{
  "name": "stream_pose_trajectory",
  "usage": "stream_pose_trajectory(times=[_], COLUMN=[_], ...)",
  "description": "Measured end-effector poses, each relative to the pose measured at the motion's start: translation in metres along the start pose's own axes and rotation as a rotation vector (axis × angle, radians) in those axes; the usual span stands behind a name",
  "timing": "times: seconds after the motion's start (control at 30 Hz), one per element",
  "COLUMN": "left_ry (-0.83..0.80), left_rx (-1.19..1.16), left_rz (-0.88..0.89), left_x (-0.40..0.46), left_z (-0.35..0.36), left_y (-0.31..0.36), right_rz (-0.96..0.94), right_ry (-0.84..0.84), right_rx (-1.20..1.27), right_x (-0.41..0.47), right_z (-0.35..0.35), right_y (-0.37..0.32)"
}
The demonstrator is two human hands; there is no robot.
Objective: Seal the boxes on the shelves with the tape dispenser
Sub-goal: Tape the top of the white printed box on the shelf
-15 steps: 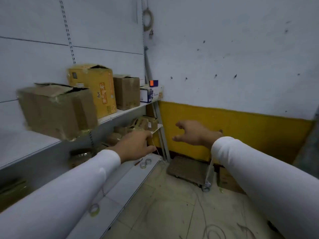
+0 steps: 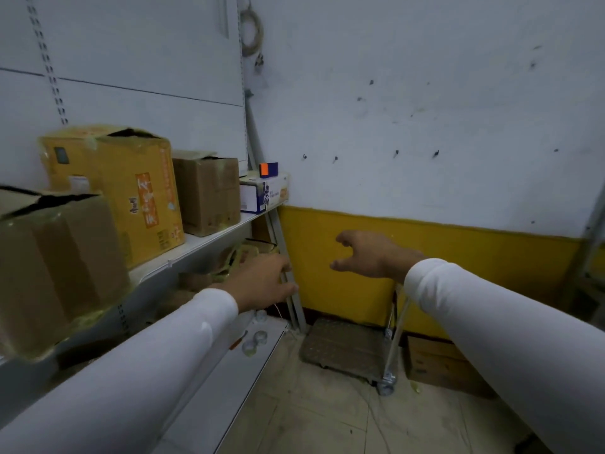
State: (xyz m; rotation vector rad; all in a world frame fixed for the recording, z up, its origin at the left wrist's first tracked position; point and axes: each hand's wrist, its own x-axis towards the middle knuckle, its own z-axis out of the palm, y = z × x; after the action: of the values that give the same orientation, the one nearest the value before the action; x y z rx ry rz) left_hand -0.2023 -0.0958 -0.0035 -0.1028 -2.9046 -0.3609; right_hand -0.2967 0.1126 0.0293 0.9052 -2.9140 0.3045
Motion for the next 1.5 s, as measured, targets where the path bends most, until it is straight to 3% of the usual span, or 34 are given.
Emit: stream_pose_trajectory(times=[0.33,0.8,1.27,1.5], left_ry=[-0.011,0.032,0.089,0.17], left_rx=[-0.045,0.094,0.078,0.1], left_rz=[0.094,0.015,-0.055,-0.071], left_x=[0.156,0.382,0.562,0.641], left_z=[0.014,0.046,0.072,0.045], left_y=[-0.041,-0.081,-0.192,-0.265], right_rz=[0.054,-0.031,-0.134,-0.222], right_ry=[0.029,0.021,-0.016,0.031], right_rx=[-0.016,0.098,0.098,0.071], right_x=[0.123,0.35,0.584,0.696], right_z=[-0.01,0.004,0.04,0.023], right_y=[0.053,0.18,0.208,0.186])
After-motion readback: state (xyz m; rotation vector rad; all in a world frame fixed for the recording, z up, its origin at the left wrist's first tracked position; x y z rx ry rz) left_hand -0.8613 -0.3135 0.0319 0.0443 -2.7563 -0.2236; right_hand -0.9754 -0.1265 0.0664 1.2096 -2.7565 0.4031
